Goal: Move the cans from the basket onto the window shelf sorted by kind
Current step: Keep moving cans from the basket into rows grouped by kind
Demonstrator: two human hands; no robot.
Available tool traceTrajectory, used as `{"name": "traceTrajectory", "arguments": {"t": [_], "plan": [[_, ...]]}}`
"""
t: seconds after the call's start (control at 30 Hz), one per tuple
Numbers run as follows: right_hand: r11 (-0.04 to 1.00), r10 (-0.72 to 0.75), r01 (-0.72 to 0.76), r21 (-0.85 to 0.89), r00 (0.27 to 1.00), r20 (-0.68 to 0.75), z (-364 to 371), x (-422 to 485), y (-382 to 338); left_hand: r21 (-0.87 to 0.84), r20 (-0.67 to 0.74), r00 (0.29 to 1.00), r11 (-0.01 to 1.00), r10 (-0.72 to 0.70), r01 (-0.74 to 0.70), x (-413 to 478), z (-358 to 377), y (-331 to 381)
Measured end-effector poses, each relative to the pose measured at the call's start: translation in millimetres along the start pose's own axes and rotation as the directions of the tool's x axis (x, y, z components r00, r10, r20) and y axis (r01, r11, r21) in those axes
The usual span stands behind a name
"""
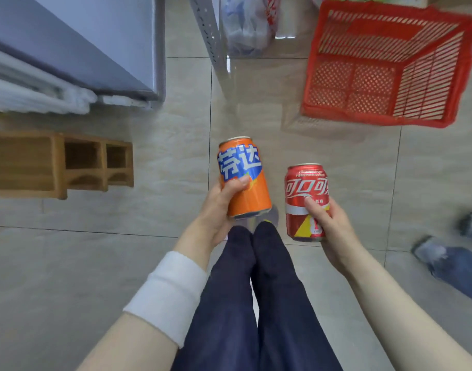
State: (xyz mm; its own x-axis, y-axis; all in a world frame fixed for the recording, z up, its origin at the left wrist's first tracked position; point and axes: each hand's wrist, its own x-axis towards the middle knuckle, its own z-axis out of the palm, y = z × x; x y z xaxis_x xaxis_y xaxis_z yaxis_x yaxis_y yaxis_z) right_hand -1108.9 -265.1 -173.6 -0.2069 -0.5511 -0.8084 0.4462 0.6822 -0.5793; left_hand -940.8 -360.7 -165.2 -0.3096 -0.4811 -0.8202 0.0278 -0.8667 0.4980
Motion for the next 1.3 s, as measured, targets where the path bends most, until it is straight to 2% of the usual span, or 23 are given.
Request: {"name": "traceTrajectory", "arguments": {"t": [0.13, 0.33, 0.6, 0.83, 1.0, 1.13, 1.3], "plan": [[0.998, -0.027, 0.031, 0.056, 0.997, -0.068, -3, -54, 22, 0.018, 0.015, 1.000, 1.000, 0.007, -0.007, -44, 7, -18], [0.993, -0.048, 0.065, 0.102, 0.986, -0.162, -4, -123, 52, 0.140, 0.044, 0.999, 0.990, 0.030, -0.036, -102, 1, -41], [0.970, -0.116, 0.154, 0.187, 0.973, -0.197, -27, -192, 42, 0.212, 0.079, 0.993, 0.972, 0.089, -0.104, -170, 48, -57], [0.951, -0.250, 0.273, 0.144, 0.955, -0.159, -101, -235, -17, 0.241, 0.145, 0.969, 0.943, 0.199, -0.230, -195, 143, -35], [0.905, -0.394, 0.415, 0.098, 0.902, -0.178, -171, -253, -67, 0.267, 0.228, 0.932, 0.902, 0.281, -0.338, -201, 210, -20], [0.859, -0.474, 0.503, 0.095, 0.851, -0.224, -195, -255, -111, 0.237, 0.254, 0.906, 0.887, 0.338, -0.397, -204, 257, 5], [0.805, -0.551, 0.582, 0.115, 0.806, -0.217, -205, -246, -177, 0.261, 0.287, 0.866, 0.837, 0.409, -0.482, -198, 308, 58]]}}
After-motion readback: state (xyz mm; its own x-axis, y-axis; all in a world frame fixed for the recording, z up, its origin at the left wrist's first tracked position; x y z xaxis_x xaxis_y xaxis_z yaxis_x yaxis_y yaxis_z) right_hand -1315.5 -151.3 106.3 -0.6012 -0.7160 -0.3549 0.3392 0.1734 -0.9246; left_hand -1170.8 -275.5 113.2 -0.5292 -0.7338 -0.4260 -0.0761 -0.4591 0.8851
